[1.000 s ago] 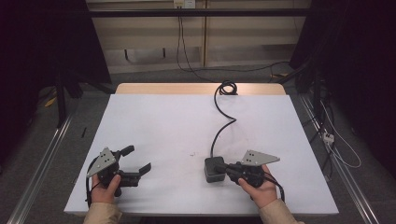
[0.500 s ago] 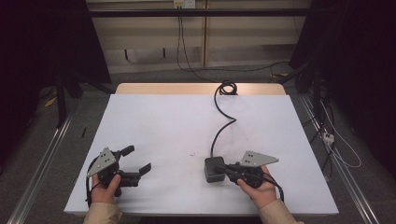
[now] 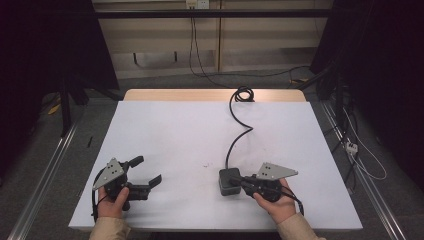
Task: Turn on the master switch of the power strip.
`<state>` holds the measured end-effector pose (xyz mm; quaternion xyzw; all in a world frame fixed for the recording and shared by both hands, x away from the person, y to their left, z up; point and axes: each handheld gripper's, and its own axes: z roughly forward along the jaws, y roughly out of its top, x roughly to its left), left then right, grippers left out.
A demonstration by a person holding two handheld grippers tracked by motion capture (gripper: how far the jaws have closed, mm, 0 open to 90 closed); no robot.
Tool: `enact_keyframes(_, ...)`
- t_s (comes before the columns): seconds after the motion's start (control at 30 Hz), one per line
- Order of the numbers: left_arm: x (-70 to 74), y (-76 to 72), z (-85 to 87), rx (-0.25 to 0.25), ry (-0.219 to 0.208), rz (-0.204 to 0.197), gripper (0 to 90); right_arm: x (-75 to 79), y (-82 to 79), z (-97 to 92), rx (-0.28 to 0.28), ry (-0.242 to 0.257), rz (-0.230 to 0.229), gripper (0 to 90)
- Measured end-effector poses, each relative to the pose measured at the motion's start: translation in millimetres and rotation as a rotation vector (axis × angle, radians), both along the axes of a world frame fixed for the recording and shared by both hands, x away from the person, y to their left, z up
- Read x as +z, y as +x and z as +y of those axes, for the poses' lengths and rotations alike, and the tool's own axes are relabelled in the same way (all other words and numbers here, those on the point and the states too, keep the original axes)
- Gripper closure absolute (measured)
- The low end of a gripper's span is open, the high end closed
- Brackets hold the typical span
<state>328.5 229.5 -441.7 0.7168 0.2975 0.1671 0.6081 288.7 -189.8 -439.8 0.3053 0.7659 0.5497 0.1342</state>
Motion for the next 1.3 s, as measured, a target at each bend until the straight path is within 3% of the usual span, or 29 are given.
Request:
enact_keyframes(1.03,0.6,-0.6,-0.6,0.0,0.003,-0.006,2.9,0.9,-2.6,3.1,-0.012,-0.032,-0.015,90.0)
enact_keyframes(1.3,0.6,-0.7,-0.7,0.002,0.003,-0.007,2.9,1.0,-2.2,2.9,-0.014,-0.028,0.0,90.0)
